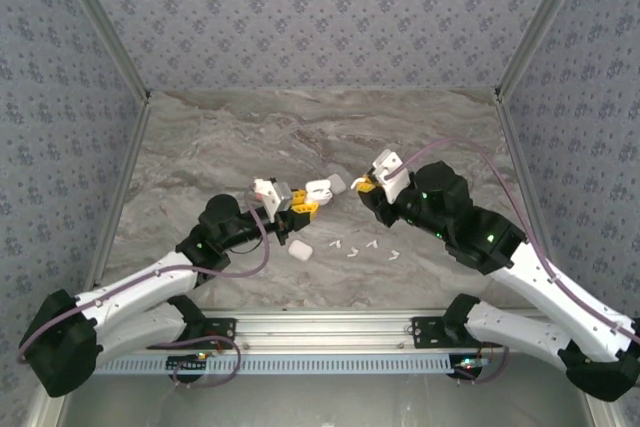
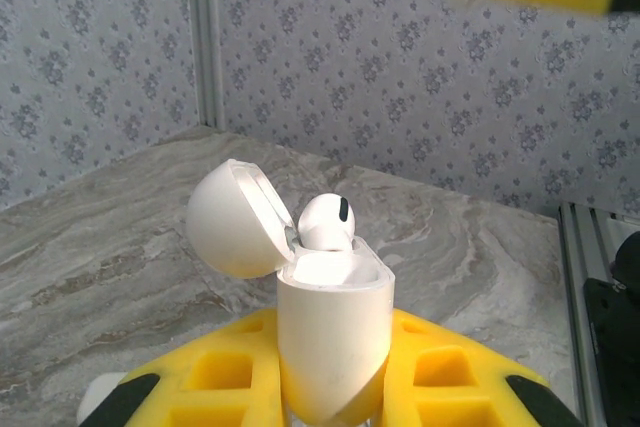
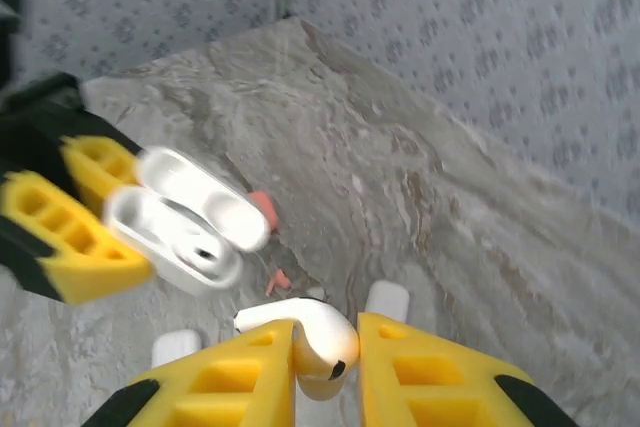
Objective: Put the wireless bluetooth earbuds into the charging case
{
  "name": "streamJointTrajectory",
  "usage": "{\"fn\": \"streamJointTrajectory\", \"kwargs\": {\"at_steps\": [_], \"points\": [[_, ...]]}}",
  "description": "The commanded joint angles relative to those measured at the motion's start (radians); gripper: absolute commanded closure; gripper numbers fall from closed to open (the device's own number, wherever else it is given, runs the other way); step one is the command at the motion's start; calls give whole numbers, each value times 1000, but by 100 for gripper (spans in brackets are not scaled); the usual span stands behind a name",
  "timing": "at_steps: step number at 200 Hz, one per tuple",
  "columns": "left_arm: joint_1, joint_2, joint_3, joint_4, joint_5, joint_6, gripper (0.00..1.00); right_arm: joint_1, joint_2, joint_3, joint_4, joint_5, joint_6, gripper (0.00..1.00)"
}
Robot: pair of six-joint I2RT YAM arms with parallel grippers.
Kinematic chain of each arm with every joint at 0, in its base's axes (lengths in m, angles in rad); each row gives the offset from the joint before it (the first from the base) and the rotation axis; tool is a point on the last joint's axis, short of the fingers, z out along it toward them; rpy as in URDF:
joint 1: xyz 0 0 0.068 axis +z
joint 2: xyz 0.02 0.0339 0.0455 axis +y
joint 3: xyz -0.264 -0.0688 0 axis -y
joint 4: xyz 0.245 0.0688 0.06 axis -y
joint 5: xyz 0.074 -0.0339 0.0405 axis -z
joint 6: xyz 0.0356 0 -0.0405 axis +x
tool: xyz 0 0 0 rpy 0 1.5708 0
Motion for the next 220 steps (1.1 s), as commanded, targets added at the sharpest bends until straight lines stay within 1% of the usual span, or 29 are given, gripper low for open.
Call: {"fn": "streamJointTrajectory", "kwargs": {"at_steps": [1, 30, 58, 134, 146, 220], "points": [[-6, 8, 48, 59, 57, -8, 100, 48, 67, 107, -102, 60, -162, 77], [-7, 11, 48, 57, 72, -9, 100, 79, 148, 179, -156, 36, -235, 77], [-6, 11, 48, 57, 75, -6, 100, 92, 194, 191, -167, 16, -262, 77], [-5, 11, 51, 55, 82, -4, 100, 107, 246, 185, -127, 10, -277, 77], [-6, 11, 52, 55, 83, -6, 100, 108, 255, 186, -96, 9, -279, 77], [-9, 10, 54, 57, 86, -9, 100, 108, 296, 182, -79, 3, -272, 77]]}}
